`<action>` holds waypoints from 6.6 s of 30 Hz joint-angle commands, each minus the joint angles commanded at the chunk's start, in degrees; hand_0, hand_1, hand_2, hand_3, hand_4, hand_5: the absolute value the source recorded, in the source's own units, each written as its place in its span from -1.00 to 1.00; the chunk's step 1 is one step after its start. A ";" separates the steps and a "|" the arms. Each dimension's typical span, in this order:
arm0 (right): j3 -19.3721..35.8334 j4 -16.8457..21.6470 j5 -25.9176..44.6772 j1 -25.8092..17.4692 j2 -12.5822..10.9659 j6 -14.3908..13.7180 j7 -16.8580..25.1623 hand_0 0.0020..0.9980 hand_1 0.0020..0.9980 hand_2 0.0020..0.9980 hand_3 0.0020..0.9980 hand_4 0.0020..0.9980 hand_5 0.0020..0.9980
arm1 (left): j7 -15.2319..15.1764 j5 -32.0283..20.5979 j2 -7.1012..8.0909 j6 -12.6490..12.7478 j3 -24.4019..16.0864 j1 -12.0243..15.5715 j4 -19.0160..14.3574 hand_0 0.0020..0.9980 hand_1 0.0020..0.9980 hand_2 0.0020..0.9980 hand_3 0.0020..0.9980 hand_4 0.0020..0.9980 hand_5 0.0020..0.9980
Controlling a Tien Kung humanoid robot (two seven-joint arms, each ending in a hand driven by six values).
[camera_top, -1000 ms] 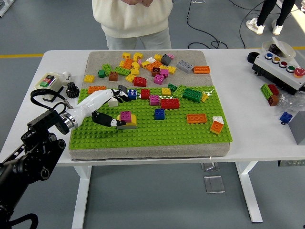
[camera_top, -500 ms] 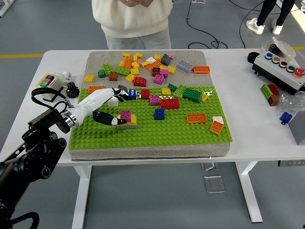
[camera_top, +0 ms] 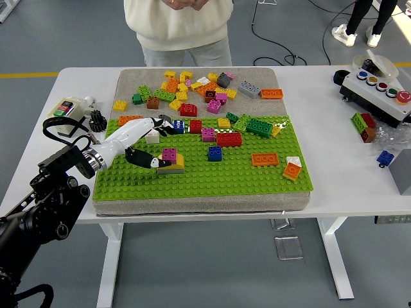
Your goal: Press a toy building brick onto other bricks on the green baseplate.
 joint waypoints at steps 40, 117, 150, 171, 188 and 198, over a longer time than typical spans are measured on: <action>-0.20 0.00 -0.01 -0.31 0.18 0.01 0.09 0.48 0.31 0.42 0.19 0.84 0.00 | 0.62 -4.69 1.44 -3.95 -0.36 2.38 -6.74 0.72 0.50 0.52 0.42 1.00 -0.41; -0.05 0.00 -0.04 -0.23 0.12 -0.05 -0.31 0.47 0.31 0.42 0.19 0.84 0.01 | 2.95 -0.05 3.46 -8.11 0.66 7.33 -10.95 1.00 0.91 0.83 0.32 1.00 0.60; 0.54 0.00 0.13 -0.14 0.02 -0.27 -0.06 0.47 0.31 0.42 0.19 0.84 0.01 | 3.19 1.11 3.16 -8.30 0.02 7.30 -9.00 1.00 0.89 0.81 0.30 1.00 0.55; -0.15 0.00 -0.08 -0.12 0.20 -0.32 0.15 0.47 0.31 0.42 0.19 0.84 0.01 | 4.70 -10.96 5.04 -10.22 -3.72 7.66 -17.58 1.00 0.84 0.77 0.37 1.00 0.54; -1.09 0.00 -1.26 0.29 0.35 0.59 -1.12 0.48 0.31 0.42 0.19 0.84 0.01 | 8.18 -29.10 7.81 -11.34 -8.07 8.64 -20.86 0.94 0.72 0.71 0.82 1.00 0.52; -1.18 0.00 -1.39 0.05 0.43 0.18 -1.12 0.48 0.31 0.42 0.19 0.84 0.01 | 10.13 -35.52 8.66 -12.92 -8.50 7.91 -21.02 0.90 0.72 0.72 0.86 1.00 0.53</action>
